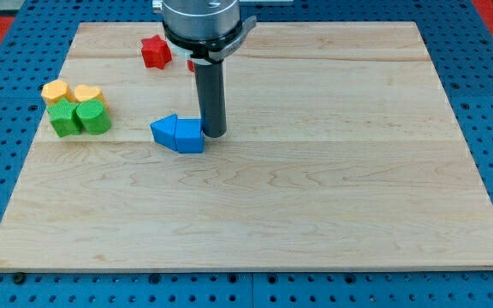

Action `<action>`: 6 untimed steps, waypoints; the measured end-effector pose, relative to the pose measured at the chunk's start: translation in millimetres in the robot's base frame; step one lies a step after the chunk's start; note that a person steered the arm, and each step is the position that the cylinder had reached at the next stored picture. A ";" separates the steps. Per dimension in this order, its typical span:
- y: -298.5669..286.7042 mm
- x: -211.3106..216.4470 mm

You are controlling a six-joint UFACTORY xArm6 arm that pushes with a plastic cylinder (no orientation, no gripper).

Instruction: Point at the green circle

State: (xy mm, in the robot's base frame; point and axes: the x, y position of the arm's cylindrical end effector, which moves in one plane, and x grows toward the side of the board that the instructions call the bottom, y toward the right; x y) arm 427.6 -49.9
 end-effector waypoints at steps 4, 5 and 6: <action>-91.3 -48.3; -114.9 -46.8; -143.7 -40.0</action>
